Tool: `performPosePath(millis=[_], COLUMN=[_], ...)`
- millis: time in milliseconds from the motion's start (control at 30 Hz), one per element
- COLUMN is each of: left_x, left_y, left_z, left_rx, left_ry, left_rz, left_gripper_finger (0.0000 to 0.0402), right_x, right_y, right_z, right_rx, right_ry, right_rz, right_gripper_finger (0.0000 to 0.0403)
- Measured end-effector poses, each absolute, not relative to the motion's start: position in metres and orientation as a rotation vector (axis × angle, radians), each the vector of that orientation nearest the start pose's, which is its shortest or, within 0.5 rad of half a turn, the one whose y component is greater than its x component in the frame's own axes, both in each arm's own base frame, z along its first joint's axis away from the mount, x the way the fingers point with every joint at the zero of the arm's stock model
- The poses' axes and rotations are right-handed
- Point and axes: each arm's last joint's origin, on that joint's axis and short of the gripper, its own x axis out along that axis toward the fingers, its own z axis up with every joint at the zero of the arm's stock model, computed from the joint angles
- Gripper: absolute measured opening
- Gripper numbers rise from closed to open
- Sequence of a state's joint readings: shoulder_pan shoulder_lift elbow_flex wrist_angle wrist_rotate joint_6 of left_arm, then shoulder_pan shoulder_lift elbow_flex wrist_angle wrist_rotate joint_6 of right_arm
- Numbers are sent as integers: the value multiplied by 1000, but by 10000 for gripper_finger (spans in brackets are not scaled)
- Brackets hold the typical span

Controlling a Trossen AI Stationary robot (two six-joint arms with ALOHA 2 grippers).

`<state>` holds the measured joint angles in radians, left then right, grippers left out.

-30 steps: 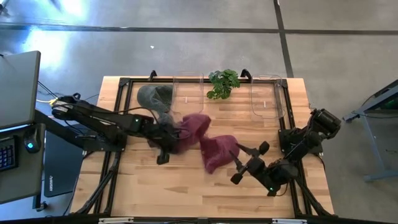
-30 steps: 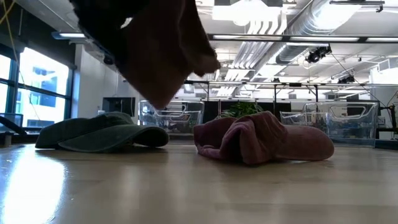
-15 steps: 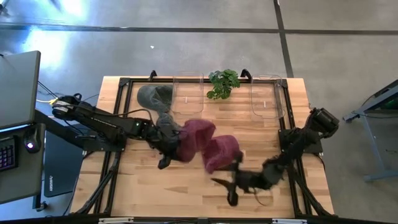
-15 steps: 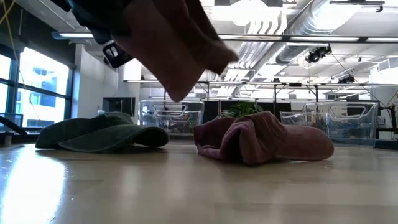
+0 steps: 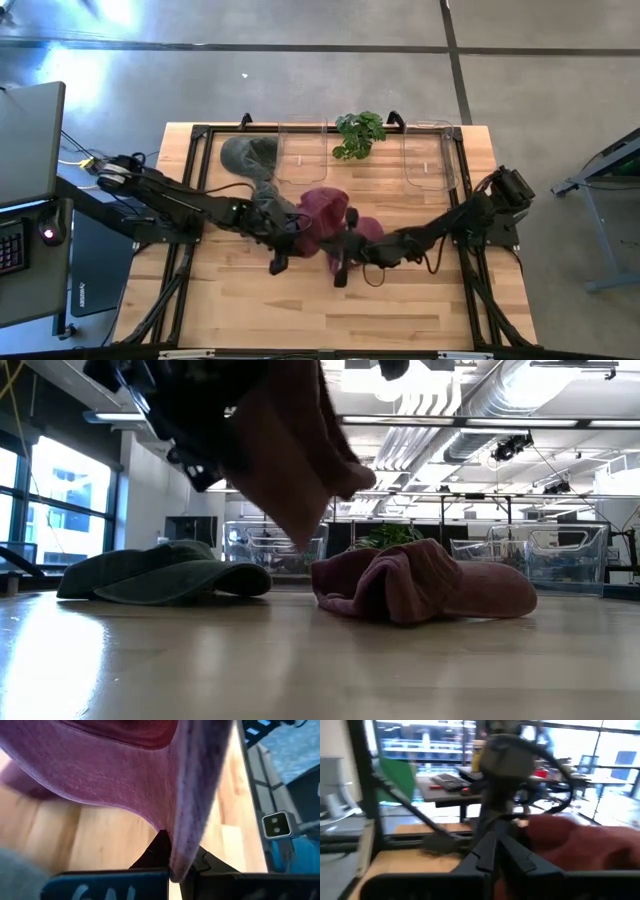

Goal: Pick & Place hat
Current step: Put the left red cap into the left transparent bin

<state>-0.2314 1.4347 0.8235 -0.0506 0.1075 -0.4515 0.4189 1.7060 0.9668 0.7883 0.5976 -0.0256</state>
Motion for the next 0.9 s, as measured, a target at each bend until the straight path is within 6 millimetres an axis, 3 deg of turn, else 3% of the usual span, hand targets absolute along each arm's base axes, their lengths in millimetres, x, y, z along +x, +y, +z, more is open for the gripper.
performPosePath(millis=[200,333,633,900], left_x=[290,288,287,275], left_y=[-81,-88,-100,-94], left_z=[212,212,222,207], left_rx=[-385,-362,-332,-234], left_ry=[710,711,747,928], left_rz=[-245,-279,-359,-272], left_gripper_finger=[0,0,0,0], right_x=[342,342,345,306], right_y=[128,127,121,137], right_z=[242,239,237,269], right_rx=[12,46,102,92], right_ry=[15,32,84,178], right_rz=[-425,-457,-308,-188], right_gripper_finger=[13,4,6,17])
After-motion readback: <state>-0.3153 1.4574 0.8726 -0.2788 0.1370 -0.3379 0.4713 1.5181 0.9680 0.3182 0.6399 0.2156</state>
